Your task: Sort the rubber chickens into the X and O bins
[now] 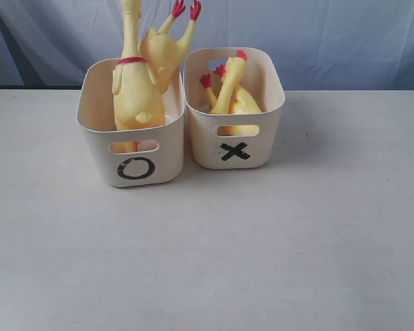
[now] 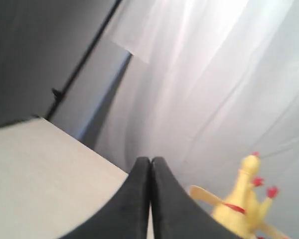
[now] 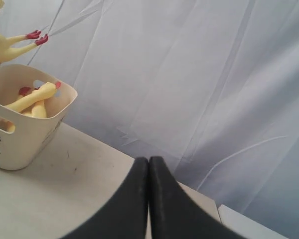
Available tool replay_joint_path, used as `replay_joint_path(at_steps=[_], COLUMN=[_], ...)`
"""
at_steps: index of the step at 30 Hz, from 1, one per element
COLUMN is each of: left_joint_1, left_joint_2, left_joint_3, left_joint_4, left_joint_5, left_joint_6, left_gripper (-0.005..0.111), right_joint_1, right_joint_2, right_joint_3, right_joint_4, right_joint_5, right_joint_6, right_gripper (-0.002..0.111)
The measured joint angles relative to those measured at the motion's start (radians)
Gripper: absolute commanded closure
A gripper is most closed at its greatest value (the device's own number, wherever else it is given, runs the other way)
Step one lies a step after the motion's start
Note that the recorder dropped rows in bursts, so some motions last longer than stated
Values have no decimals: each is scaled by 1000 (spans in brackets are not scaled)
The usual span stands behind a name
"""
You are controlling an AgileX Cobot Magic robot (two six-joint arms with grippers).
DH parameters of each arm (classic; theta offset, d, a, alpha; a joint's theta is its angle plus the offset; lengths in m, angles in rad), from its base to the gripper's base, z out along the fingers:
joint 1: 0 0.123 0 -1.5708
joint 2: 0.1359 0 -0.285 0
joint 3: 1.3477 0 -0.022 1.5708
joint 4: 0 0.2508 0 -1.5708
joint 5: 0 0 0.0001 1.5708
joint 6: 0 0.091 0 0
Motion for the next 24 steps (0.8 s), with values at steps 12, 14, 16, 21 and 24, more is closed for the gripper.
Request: replay_joint_path(at_steps=[12, 14, 16, 21, 24], left_joint_1=[0, 0, 0, 0, 0], left_joint_2=[-4, -4, -4, -4, -4], left_joint_3=[168, 190, 212, 291, 340], left_joint_4=[-179, -179, -179, -179, -179], left_joint_5=[4, 4, 4, 4, 4], left_joint_6=[0, 0, 0, 0, 0], left_gripper=[107, 107, 107, 107, 107], right_joint_1=[0, 0, 0, 0, 0], right_joint_2=[0, 0, 0, 0, 0], right_joint_3=[251, 296, 336, 436, 467], right_joint_4=[-6, -6, -6, -6, -6], right_joint_5=[-202, -204, -207, -207, -205], right_joint_6=[0, 0, 0, 0, 0], right_gripper=[109, 109, 109, 109, 109])
